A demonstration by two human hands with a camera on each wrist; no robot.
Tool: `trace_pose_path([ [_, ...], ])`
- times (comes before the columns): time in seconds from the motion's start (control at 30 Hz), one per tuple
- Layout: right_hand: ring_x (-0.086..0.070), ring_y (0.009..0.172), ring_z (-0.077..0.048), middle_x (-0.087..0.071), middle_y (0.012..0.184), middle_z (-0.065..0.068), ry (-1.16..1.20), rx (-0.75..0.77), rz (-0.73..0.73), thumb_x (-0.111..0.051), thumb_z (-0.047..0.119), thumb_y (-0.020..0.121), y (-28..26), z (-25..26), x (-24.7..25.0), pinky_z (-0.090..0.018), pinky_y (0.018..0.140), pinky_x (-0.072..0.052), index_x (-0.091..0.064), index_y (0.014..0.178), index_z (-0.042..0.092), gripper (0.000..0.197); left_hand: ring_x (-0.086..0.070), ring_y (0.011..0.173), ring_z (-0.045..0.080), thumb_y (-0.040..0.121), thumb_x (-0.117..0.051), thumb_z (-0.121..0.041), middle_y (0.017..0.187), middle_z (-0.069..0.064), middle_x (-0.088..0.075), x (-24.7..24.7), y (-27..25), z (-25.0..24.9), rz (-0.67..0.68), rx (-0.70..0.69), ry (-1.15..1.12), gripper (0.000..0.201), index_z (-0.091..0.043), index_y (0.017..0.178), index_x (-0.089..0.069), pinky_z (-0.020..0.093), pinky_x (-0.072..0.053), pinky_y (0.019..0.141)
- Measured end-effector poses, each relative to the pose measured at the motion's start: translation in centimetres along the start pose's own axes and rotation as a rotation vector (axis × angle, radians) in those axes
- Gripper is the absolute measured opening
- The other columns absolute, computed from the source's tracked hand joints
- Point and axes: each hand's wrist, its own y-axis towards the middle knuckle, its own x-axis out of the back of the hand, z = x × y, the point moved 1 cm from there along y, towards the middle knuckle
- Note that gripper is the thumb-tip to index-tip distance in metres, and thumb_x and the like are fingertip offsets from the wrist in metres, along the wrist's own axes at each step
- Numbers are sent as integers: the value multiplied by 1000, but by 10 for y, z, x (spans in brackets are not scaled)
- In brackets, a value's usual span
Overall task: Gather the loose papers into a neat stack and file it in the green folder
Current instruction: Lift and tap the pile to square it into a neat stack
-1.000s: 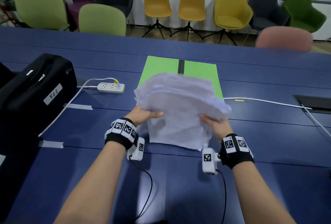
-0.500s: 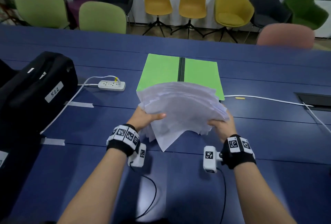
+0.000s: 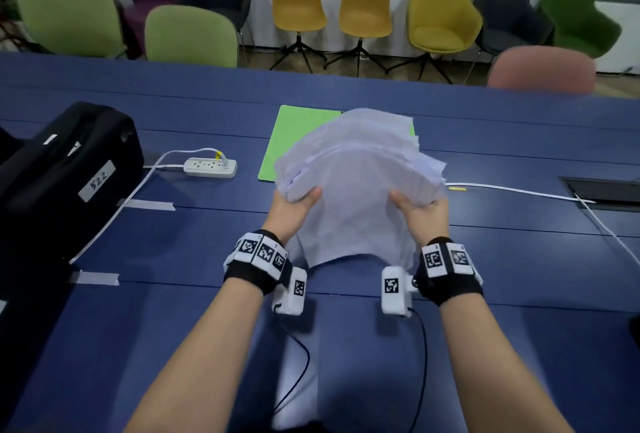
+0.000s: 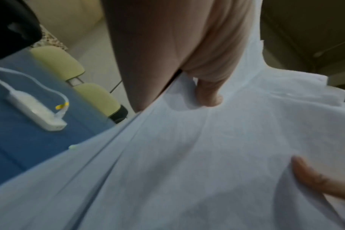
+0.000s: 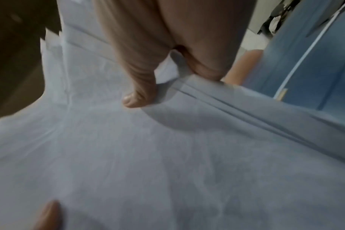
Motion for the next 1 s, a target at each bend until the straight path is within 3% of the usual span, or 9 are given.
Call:
trace_pose_path([
  [0.13, -68, 75, 0, -73, 91, 5, -23, 54, 35, -80, 7, 72, -4, 11, 10, -22, 74, -56, -70, 89, 22, 25, -63, 110, 15, 81, -73, -7, 121, 3, -66, 14, -15, -1, 75, 80, -69, 41, -16, 119, -62, 28, -51, 97],
  [0.2, -64, 64, 7, -68, 90, -3, -131, -5, 17, -77, 7, 74, -11, 2, 10, -23, 69, -51, -67, 93, 16, 24, -66, 102, 15, 77, -75, -4, 112, 4, -70, 23, -15, -8, 135, 61, -5, 40, -12, 114, -65, 31, -54, 90],
  [0.3, -59, 75, -11, -64, 88, -7, -246, -46, -19, -73, 8, 79, -12, -3, 11, -9, 57, -48, -68, 97, 7, 19, -68, 91, 11, 75, -78, -8, 102, 2, -74, 36, -10, -41, 192, -46, 105, 35, -9, 108, -69, 30, -54, 85],
  [0.4, -52, 78, -10, -70, 80, -14, -452, 74, 24, -75, 21, 78, -8, 9, 2, -31, 71, -51, -74, 94, 4, 23, -65, 93, 3, 67, -85, -18, 105, -4, -73, 42, -3, -80, 277, -165, 405, 47, -16, 111, -70, 19, -51, 91],
  [0.47, -48, 68, -13, -62, 65, -11, -604, 163, 89, -74, 29, 78, -9, 25, -10, -41, 67, -50, -76, 86, 10, 21, -64, 81, 10, 59, -86, -39, 86, -11, -70, 40, 2, -95, 338, -241, 694, 46, -20, 98, -71, 31, -54, 86],
  [0.57, -52, 66, -28, -59, 64, -11, -764, 321, 172, -71, 31, 81, -20, 61, -29, -38, 63, -47, -76, 84, 20, 13, -46, 60, 24, 51, -80, -56, 61, 6, -57, 40, 11, -93, 290, -246, 845, 57, -7, 75, -64, 36, -50, 63],
  [0.63, -59, 75, -33, -67, 73, -13, -828, 391, 186, -69, 31, 81, -25, 80, -34, -36, 63, -46, -75, 85, 24, 10, -49, 60, 18, 50, -75, -60, 65, 12, -64, 40, 14, -85, 238, -192, 739, 63, -2, 73, -65, 42, -54, 65],
  [0.9, -58, 70, -27, -63, 63, -3, -939, 203, 330, -71, 64, 61, 0, 74, 10, -35, 62, -45, -64, 75, 15, 52, -61, 68, 11, 73, -76, -4, 71, -3, -68, 55, 6, -60, -1, -40, 295, 8, 0, 77, -70, 29, -51, 72],
  [1.0, -58, 58, -18, -62, 59, -2, -913, -1, 332, -78, 57, 59, 8, 42, 45, -27, 55, -45, -62, 63, 13, 47, -67, 64, -1, 78, -69, 9, 66, -16, -72, 78, 4, -41, -43, 18, 170, 23, -14, 81, -68, 19, -56, 69],
])
